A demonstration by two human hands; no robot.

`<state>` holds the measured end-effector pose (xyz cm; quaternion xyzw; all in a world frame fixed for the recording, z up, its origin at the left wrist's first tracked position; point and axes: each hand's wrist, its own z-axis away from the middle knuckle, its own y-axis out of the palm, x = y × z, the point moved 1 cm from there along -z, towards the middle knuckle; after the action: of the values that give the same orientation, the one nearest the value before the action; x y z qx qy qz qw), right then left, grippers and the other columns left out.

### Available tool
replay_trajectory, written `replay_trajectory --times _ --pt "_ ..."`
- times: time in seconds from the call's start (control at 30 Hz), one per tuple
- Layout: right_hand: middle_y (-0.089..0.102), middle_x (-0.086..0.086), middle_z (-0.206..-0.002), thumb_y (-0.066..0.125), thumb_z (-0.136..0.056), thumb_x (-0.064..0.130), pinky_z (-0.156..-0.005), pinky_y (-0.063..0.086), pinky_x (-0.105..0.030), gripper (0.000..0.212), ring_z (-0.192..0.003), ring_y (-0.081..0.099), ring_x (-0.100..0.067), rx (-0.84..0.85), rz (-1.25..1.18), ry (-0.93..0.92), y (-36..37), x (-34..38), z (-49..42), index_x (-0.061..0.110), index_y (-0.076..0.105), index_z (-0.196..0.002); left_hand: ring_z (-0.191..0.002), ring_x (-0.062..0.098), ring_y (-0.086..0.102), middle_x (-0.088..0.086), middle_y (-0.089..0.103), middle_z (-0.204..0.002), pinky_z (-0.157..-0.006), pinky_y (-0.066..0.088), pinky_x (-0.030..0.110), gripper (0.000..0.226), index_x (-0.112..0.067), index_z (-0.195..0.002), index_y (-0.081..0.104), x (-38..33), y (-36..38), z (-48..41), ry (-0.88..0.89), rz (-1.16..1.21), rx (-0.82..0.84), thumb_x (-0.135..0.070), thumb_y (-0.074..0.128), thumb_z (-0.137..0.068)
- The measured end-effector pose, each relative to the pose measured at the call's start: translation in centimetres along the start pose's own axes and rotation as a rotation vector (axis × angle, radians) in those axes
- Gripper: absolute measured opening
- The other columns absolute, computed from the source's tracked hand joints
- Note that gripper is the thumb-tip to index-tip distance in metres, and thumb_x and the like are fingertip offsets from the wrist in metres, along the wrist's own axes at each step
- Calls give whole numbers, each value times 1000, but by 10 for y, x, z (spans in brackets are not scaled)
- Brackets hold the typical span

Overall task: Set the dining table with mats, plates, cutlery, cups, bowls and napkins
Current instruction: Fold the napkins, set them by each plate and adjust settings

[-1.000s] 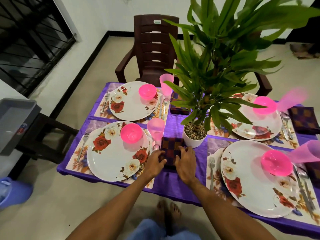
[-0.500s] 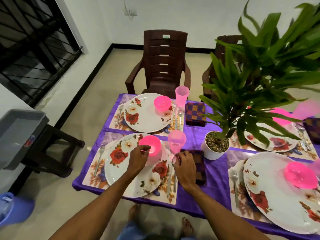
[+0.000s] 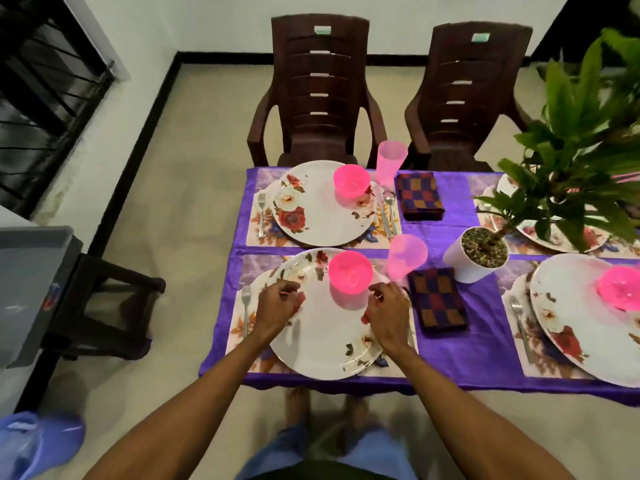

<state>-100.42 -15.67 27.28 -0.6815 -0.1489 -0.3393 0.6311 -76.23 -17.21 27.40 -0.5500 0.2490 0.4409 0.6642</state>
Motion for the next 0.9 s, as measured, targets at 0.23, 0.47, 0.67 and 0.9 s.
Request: replay_trajectory --times 0.23,0.47,0.67,0.9 --pt "58 -8 -118 58 -86 10 -86 46 -35 31 -109 56 -27 4 -40 115 -2 -16 11 7 65 -116 -107 26 65 8 69 -118 -83 52 32 22 -8 -115 69 23 -32 15 -240 2 -284 -7 59 -95" --pt "53 -16 -133 61 -84 3 -95 46 -41 34 -119 50 -34 52 77 141 6 -26 19 5 62 -118 -112 35 61 18 63 -126 -94 52 43 36 -2 -125 63 66 -52 18 -427 -111 -258 -11 67 -90" --pt "43 -17 -144 65 -81 3 -105 43 -51 46 -130 42 -36 36 136 194 16 -16 24 5 56 -126 -103 36 62 16 64 -113 -85 56 48 31 -6 -111 68 76 -55 4 -473 -178 -243 -17 71 -83" --pt "41 -23 -146 65 -81 1 -112 37 -56 56 -135 39 -41 -6 151 230 23 -21 26 5 51 -135 -90 32 66 9 68 -101 -82 57 50 20 -13 -96 65 91 -60 -9 -544 -66 -247 -27 69 -83"
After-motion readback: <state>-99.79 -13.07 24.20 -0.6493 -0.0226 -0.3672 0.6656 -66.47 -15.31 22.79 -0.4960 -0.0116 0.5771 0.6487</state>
